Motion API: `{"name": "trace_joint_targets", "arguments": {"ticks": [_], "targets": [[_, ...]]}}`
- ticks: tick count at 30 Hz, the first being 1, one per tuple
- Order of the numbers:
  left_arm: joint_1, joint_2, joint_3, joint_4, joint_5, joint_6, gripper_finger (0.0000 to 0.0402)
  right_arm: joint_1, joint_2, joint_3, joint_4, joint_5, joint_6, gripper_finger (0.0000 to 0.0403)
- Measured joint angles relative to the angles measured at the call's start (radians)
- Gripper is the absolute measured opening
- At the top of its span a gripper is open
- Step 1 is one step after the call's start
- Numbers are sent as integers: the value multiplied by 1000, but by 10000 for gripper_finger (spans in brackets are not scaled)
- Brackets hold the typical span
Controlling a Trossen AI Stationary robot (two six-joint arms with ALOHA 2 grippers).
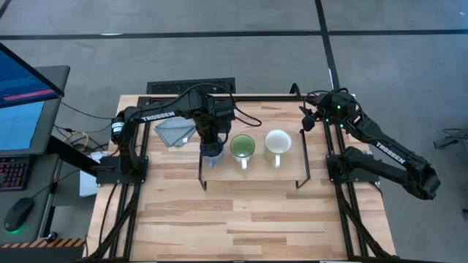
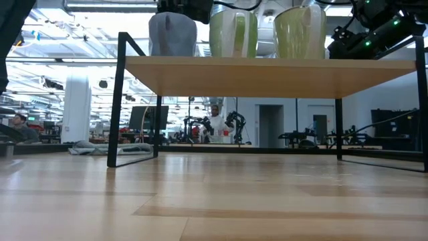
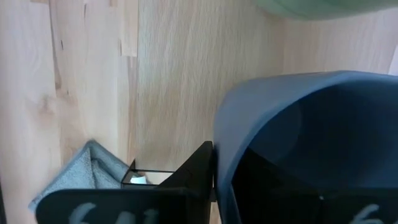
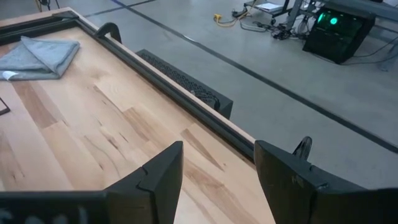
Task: Stack small to large cups/mugs on shelf
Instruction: Put the blue mug on the shelf
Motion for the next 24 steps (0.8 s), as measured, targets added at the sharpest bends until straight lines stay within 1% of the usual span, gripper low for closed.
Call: {"name": "trace_joint_targets", "arguments": {"ticks": [9, 14, 24], "targets": [[0, 0, 0, 0, 2, -21, 43, 0, 0, 0, 1, 0, 0, 221], [0, 0, 0, -1, 27, -44, 43, 0, 0, 0, 1, 0, 0, 221], [-3, -1, 1, 0, 28, -42, 43, 0, 0, 0, 1, 0, 0, 221]]}}
